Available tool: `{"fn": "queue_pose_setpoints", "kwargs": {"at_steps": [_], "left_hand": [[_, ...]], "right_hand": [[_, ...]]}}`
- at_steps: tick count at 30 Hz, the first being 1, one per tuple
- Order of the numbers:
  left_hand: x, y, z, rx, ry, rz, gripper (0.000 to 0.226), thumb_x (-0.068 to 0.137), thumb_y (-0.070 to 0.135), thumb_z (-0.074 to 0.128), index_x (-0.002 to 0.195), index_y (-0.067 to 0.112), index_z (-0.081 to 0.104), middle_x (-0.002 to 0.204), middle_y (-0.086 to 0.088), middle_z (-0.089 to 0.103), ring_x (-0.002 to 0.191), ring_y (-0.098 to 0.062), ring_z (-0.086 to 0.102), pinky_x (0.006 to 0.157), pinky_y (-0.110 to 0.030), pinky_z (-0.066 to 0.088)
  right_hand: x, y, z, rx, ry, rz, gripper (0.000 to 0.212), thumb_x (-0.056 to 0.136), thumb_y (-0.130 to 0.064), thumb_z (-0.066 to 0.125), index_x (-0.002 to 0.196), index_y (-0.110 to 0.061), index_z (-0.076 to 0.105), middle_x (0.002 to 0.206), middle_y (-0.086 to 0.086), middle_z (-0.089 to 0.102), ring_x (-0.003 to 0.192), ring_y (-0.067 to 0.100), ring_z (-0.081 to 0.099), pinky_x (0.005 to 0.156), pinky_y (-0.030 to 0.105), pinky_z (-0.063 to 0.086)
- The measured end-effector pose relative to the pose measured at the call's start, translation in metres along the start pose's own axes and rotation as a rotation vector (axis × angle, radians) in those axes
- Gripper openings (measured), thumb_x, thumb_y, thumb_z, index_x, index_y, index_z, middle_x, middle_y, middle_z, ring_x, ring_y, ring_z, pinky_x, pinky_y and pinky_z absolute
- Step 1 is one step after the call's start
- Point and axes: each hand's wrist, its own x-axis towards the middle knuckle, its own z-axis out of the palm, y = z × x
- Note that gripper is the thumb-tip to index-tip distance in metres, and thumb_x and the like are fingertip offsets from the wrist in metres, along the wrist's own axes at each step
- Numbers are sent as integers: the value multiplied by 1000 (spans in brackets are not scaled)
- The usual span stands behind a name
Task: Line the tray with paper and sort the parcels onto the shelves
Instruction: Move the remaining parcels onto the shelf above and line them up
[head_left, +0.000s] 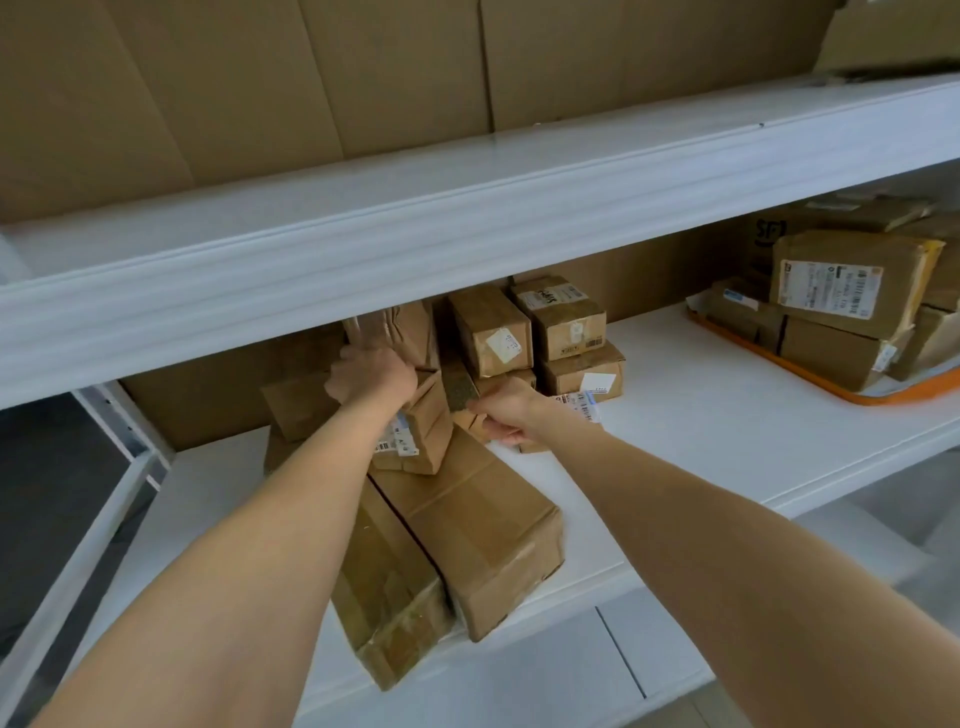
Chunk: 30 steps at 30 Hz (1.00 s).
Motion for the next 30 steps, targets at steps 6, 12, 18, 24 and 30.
{"fn": "queue_pose_setpoints", "kwargs": {"at_steps": [6, 12, 18, 24, 30], "left_hand": [[-5, 7, 1, -145, -85, 69, 41, 97, 40, 41, 121, 11, 57, 110, -8, 63, 97, -27, 62, 60, -31, 42], [-6, 57, -9, -682, -171, 194, 29, 93, 32, 54, 115, 15, 62, 102, -5, 65, 89, -22, 63, 76, -34, 54], [-31, 117, 9, -1072, -412, 235, 33, 80, 25, 71, 112, 21, 63, 115, -3, 63, 100, -21, 59, 88, -36, 52], [-59, 156, 33, -1125, -786, 190, 29, 83, 37, 69, 103, 17, 63, 104, -6, 66, 98, -25, 61, 68, -38, 57], [-73, 169, 65, -930, -854, 270, 20, 86, 21, 66, 106, 18, 64, 105, -4, 64, 101, -22, 59, 84, -38, 49]], "right_hand": [[-8, -11, 17, 146, -44, 33, 42, 97, -53, 46, 98, -11, 51, 104, 22, 69, 79, 28, 72, 70, 33, 61], [-4, -8, -27, 388, 189, 69, 72, 91, -64, 46, 121, 1, 57, 95, 19, 69, 84, 31, 71, 76, 40, 61], [-15, 27, -92, 661, 327, 105, 84, 79, -74, 54, 133, -10, 49, 123, 19, 58, 106, 41, 61, 82, 54, 57], [-24, 75, -123, 767, 449, 260, 53, 85, -52, 64, 122, -17, 49, 119, 13, 56, 104, 35, 57, 76, 51, 56], [-12, 113, -119, 552, 694, 202, 29, 83, -16, 71, 103, -12, 51, 116, 14, 60, 94, 25, 59, 85, 43, 56]]}}
